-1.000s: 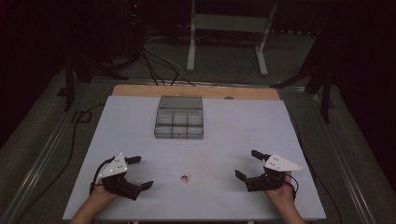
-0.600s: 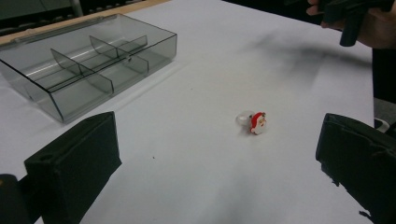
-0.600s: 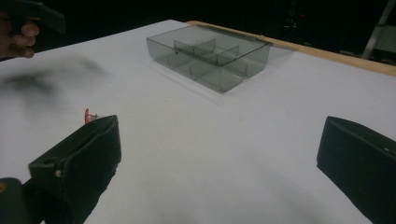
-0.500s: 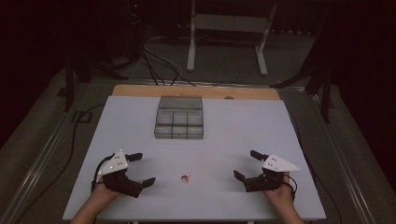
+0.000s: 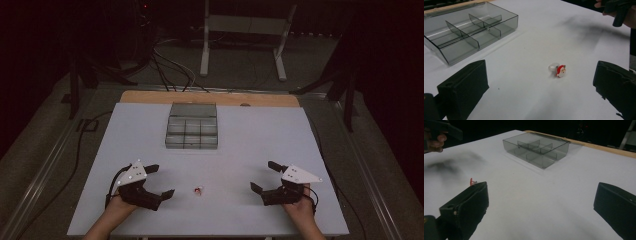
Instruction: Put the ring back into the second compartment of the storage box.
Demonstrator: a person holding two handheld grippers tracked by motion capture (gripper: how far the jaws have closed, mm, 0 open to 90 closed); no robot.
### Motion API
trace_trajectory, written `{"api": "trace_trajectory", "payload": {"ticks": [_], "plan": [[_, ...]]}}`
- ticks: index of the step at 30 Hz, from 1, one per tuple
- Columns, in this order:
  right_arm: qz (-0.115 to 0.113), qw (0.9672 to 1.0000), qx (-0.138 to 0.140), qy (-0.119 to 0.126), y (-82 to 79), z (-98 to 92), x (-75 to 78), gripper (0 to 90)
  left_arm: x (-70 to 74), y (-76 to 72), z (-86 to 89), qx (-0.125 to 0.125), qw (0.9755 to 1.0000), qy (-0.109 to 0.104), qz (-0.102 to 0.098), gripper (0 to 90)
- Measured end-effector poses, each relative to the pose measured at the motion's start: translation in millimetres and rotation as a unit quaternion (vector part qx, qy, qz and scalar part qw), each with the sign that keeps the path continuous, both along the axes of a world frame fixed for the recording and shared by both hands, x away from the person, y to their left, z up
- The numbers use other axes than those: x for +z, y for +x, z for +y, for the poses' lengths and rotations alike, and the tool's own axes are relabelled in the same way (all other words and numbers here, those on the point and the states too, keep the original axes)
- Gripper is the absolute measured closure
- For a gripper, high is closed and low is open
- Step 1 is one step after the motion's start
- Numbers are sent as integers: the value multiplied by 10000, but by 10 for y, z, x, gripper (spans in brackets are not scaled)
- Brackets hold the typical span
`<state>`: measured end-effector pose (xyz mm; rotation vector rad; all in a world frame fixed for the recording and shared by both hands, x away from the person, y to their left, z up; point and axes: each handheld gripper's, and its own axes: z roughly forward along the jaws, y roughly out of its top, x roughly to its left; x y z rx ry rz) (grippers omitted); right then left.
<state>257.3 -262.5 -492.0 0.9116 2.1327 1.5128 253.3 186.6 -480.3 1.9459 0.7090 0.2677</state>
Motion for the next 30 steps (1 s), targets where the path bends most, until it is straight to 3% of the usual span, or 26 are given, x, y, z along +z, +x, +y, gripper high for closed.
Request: {"api": "trace_trajectory", "payload": {"ticks": [5,12,20,30], "plan": [[-12,10000,15,30,-5,-8,7,0,-22,4,-86,42,10000,77,36,9],[-10,10000,14,21,-7,-7,10,0,-55,-8,-171,132,9998,-75,137,9],[9,10000,0,23,-9,-11,10,0,-87,-20,-244,152,9997,3,190,9],[6,10000,-5,9,-10,-10,11,0,-87,-85,-412,443,9989,146,93,9]]}}
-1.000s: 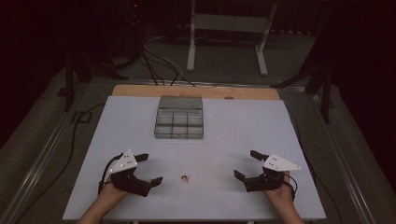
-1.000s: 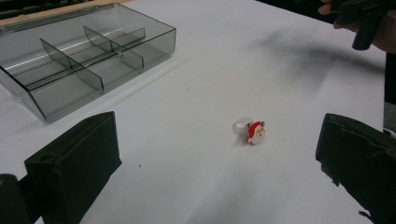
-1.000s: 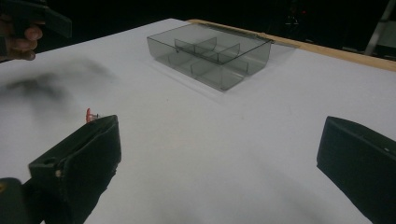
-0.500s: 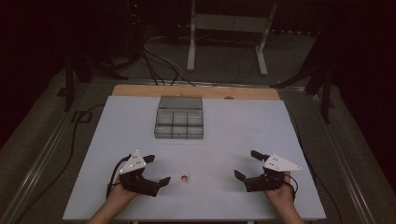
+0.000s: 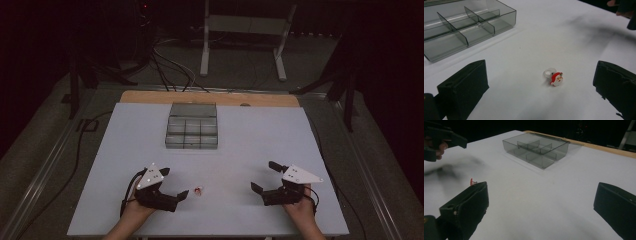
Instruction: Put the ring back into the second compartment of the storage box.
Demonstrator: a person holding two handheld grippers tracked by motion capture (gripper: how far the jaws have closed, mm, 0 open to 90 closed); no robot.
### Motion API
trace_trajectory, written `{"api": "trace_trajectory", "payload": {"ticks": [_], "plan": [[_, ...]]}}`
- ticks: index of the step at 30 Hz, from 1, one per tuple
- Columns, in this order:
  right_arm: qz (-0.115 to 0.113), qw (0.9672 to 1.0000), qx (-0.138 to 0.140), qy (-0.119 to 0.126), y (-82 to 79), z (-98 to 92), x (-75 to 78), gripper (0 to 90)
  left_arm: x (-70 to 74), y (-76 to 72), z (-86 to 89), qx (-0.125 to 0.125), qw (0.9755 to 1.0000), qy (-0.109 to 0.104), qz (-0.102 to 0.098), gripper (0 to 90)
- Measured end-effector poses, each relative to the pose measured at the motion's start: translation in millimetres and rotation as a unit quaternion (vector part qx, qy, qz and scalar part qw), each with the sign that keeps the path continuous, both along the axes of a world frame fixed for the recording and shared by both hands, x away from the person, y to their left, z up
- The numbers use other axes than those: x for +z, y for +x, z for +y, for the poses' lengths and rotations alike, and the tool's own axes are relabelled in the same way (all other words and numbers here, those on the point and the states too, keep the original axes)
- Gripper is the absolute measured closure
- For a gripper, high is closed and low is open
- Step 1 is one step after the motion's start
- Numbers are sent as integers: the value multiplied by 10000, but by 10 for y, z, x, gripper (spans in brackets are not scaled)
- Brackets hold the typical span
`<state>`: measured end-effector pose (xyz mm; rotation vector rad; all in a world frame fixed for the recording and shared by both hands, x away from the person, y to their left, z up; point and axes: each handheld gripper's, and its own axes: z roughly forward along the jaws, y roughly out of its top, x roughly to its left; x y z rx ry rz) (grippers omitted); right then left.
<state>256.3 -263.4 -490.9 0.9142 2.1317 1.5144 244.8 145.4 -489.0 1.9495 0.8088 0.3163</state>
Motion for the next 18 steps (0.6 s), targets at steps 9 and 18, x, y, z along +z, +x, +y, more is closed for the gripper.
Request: {"api": "trace_trajectory", "payload": {"ticks": [9,18], "plan": [[2,10000,8,4,-3,1,-2,0,-33,-82,-212,356,9989,297,-89,9],[-14,10000,19,13,-9,-5,5,0,-117,-163,-422,630,9963,576,-33,9]]}}
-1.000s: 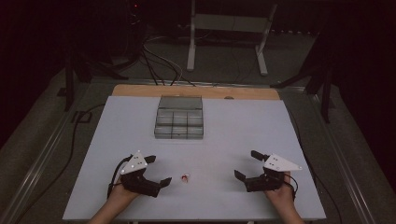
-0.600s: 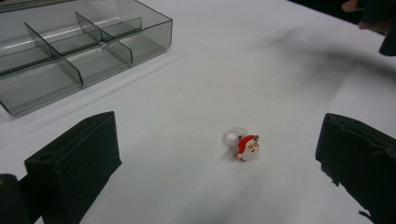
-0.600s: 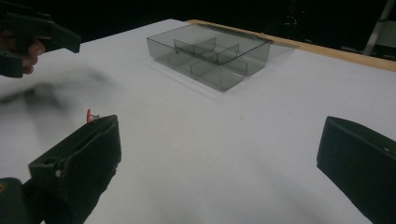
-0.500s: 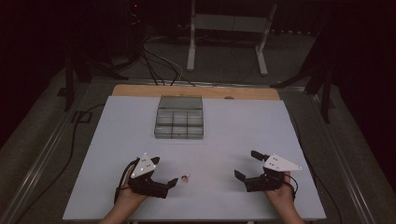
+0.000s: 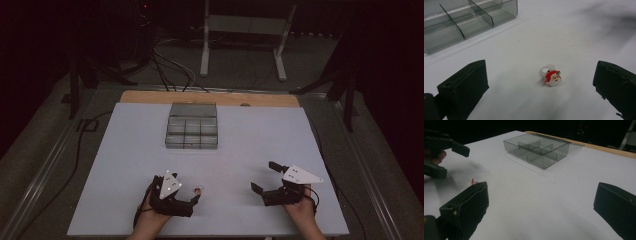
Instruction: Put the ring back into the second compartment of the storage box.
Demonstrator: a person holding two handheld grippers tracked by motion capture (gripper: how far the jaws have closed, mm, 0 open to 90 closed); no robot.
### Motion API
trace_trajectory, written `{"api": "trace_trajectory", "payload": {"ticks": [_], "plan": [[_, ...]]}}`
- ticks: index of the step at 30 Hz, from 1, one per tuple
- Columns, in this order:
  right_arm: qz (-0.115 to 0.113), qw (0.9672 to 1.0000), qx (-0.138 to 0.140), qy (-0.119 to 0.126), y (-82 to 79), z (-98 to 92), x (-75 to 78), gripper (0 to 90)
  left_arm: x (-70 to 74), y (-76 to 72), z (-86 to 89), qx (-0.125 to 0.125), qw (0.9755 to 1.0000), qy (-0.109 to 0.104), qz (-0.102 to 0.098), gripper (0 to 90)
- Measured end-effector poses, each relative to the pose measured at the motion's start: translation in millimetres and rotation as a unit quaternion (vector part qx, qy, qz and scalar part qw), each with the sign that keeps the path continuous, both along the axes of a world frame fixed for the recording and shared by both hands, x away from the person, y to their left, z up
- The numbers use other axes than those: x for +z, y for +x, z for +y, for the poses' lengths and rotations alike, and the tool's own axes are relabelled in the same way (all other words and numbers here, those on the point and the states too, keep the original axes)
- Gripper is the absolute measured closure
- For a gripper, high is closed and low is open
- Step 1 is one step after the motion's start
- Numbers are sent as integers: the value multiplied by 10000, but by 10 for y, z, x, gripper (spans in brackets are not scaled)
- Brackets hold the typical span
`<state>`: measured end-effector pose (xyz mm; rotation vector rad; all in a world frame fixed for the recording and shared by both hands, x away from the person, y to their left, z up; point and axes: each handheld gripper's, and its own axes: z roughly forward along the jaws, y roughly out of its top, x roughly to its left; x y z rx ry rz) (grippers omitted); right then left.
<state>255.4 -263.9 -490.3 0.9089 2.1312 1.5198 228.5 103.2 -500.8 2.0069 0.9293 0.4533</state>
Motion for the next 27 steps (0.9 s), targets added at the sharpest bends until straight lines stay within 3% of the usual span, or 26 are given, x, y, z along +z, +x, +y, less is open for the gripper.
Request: {"api": "trace_trajectory", "payload": {"ticks": [8,13,17,19,27], "plan": [[-8,10000,-23,-10,4,-3,-5,0,-52,-45,-190,196,9996,-119,187,10],[-11,10000,-25,0,0,-6,0,0,-87,-63,-304,358,9993,-48,77,9],[-8,10000,-31,6,-4,-10,2,0,-101,-53,-314,509,9982,-269,156,10],[-7,10000,-29,10,-4,-13,3,0,-101,-36,-311,561,9973,-380,295,10],[-26,10000,-12,36,0,-22,6,0,-185,-17,-397,653,9968,79,461,10]]}}
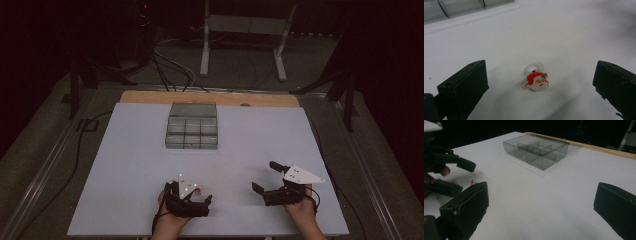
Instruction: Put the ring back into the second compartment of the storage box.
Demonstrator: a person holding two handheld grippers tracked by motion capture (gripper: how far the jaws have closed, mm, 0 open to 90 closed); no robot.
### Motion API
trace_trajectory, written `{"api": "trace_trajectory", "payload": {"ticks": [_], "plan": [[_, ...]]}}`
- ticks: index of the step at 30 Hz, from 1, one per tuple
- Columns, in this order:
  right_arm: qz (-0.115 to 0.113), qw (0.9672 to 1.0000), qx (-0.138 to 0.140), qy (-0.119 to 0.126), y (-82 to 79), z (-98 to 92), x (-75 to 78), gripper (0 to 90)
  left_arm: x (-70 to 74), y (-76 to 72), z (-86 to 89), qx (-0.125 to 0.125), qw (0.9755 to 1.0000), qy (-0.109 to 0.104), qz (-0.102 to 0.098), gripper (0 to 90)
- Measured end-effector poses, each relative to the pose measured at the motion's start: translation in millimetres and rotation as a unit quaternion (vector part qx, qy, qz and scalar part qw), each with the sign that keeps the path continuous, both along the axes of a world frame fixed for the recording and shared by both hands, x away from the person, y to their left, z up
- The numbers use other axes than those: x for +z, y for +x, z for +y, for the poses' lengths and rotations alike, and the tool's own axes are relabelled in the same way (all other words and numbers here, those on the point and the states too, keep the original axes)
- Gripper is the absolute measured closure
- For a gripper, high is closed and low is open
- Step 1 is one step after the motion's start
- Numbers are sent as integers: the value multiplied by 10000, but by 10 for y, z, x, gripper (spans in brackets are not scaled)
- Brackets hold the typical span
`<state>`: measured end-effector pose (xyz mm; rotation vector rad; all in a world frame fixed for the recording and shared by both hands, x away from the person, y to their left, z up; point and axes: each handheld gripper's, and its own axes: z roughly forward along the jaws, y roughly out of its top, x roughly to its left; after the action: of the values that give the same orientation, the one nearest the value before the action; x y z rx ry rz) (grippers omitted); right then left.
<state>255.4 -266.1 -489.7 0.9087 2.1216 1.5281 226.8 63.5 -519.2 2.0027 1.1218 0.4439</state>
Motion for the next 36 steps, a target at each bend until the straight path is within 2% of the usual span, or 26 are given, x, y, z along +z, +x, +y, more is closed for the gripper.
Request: {"api": "trace_trajectory", "payload": {"ticks": [2,7,9,11,13,14,16,26,36], "plan": [[3,10000,-5,3,0,-2,0,0,-16,14,-21,-50,9999,96,65,10],[23,10000,2,14,3,-2,-2,0,-35,12,-48,-122,9994,303,124,88],[28,10000,8,9,3,-1,-3,0,-29,8,-53,-159,9992,351,110,170],[29,10000,8,10,2,0,-2,0,-32,9,-64,-182,9989,415,131,180],[28,10000,8,16,1,1,-1,0,-33,8,-66,-159,9989,410,170,252],[21,10000,9,15,1,0,-1,0,-31,8,-66,-154,9989,421,163,257],[22,10000,8,8,1,0,-1,0,-23,4,-66,-140,9990,403,118,336],[29,10000,1,5,2,-1,-2,0,-32,39,-57,-124,9989,421,187,502],[33,10000,-5,-8,1,1,-3,0,-28,47,-52,-193,9985,501,133,646]]}}
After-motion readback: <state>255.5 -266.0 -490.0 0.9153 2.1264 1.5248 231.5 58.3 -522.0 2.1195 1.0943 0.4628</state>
